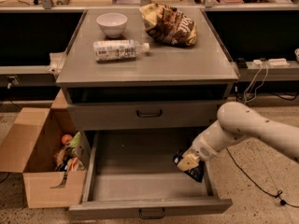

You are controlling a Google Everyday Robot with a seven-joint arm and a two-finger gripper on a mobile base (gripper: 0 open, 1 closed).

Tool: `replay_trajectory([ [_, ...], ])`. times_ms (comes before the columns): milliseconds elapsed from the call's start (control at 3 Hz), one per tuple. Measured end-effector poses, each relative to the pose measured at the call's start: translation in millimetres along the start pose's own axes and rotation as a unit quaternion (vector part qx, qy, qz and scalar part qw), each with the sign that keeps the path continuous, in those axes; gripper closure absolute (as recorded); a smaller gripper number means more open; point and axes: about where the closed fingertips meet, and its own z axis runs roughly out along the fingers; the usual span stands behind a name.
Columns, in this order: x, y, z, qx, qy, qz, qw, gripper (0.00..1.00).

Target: Place rxbar blueberry into middle drawer

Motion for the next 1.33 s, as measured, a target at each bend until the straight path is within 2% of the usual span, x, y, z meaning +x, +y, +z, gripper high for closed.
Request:
replay_trajectory([
  [333, 16, -10, 52, -0.012, -0.003, 0.04, 0.9991, 1.0],
  [667, 25, -26, 92, -0.024, -0.006, 0.068, 0.9974, 1.0],
  [1000, 25, -44, 125, -0.038, -0.007, 0.078, 0.9962, 1.0],
  [1333, 22, -60, 152, -0.053, -0.003, 0.088, 0.9947, 0.86],
])
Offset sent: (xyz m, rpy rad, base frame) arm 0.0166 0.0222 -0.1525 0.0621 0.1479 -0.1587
